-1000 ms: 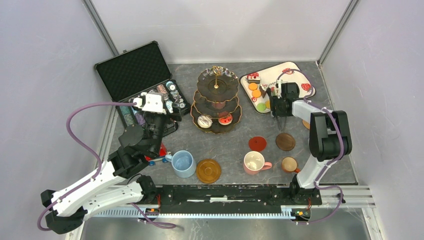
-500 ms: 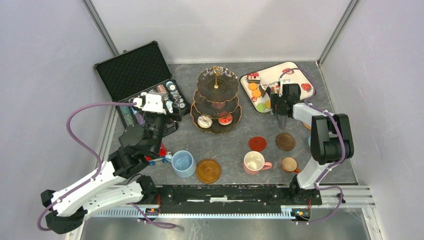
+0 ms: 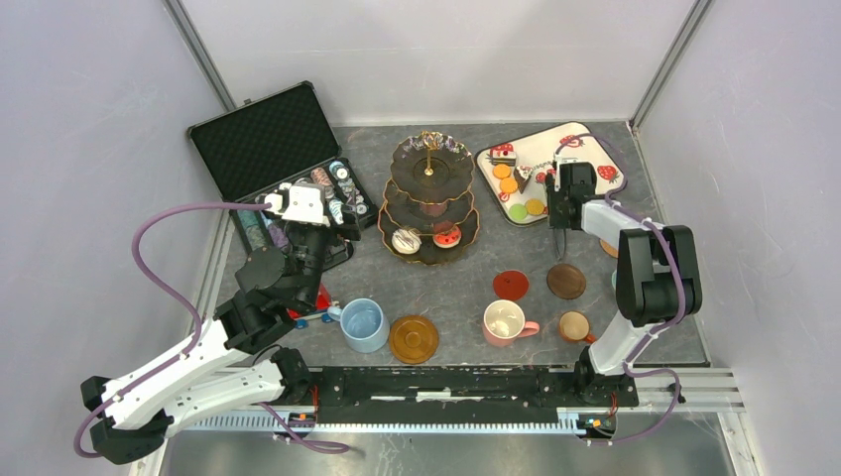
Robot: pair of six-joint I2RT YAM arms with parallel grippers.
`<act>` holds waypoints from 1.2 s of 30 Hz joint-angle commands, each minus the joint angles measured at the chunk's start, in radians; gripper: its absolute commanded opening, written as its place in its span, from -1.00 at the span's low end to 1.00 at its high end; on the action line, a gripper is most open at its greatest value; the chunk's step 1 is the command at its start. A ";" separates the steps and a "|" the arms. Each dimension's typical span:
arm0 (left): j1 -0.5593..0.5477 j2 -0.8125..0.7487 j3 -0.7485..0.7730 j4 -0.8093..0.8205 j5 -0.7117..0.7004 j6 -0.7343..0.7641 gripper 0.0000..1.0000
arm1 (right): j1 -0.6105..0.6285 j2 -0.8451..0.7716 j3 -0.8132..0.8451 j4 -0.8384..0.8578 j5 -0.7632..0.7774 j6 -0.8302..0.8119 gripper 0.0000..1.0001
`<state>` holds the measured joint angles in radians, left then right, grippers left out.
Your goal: Serve the afternoon tea
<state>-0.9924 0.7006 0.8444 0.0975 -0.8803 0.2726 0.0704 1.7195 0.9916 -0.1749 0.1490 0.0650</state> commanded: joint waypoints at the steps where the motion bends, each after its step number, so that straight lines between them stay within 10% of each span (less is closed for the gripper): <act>1: 0.005 0.000 0.021 -0.002 0.012 -0.054 1.00 | 0.003 -0.022 0.104 -0.136 0.013 -0.006 -0.33; 9: 0.005 -0.003 0.021 -0.004 0.014 -0.056 1.00 | 0.003 -0.021 0.165 -0.212 -0.027 -0.018 -0.65; 25: 0.005 0.002 0.022 -0.005 0.015 -0.057 1.00 | 0.030 -0.496 -0.025 -0.183 -0.375 0.035 -0.62; 36: 0.005 -0.003 0.030 -0.019 0.016 -0.067 1.00 | 0.166 -0.497 -0.105 0.006 -0.620 0.204 -0.63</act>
<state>-0.9924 0.7002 0.8444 0.0753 -0.8791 0.2535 0.2020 1.2106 0.8940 -0.3054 -0.3660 0.1867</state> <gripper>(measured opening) 0.996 0.347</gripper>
